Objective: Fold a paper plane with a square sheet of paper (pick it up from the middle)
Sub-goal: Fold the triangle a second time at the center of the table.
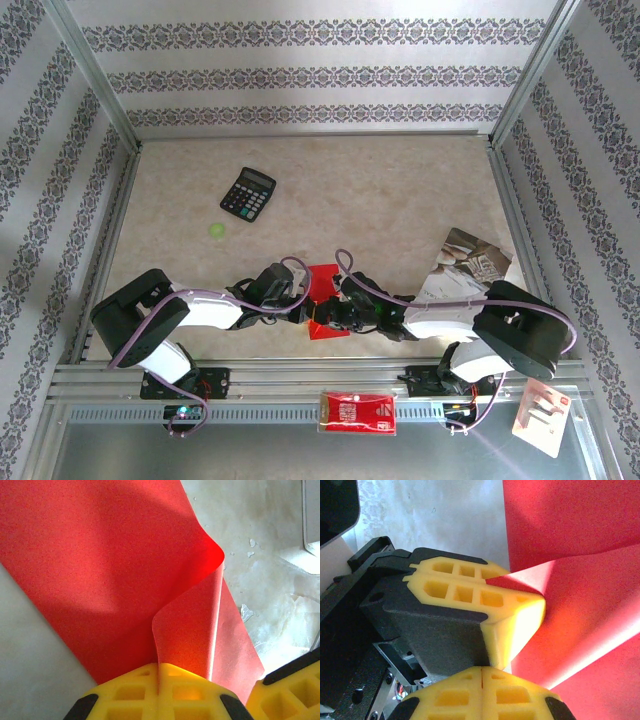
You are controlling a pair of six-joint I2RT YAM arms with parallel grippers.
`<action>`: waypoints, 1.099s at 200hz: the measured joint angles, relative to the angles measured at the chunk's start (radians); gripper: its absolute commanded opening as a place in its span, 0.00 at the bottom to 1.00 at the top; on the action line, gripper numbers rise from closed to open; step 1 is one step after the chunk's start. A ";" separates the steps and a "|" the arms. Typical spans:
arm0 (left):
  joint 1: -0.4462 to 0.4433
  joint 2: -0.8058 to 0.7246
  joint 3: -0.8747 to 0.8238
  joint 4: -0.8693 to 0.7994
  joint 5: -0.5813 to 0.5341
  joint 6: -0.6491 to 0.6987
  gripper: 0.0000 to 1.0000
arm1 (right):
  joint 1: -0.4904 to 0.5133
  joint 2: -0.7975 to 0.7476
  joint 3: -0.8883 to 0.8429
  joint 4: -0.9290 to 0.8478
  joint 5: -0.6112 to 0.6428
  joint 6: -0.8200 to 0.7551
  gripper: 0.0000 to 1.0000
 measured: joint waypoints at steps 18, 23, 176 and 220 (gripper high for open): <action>0.000 0.000 0.000 0.000 0.000 0.000 0.00 | -0.006 0.005 0.000 0.005 -0.012 -0.003 0.00; 0.000 0.000 0.000 0.000 0.000 0.000 0.00 | -0.007 0.008 0.000 0.008 -0.017 -0.003 0.00; 0.000 0.000 0.003 -0.003 0.001 -0.001 0.00 | -0.011 -0.013 -0.037 -0.018 -0.022 -0.037 0.00; 0.000 -0.001 0.003 -0.003 0.001 -0.001 0.00 | -0.011 0.046 -0.019 -0.013 -0.022 -0.051 0.00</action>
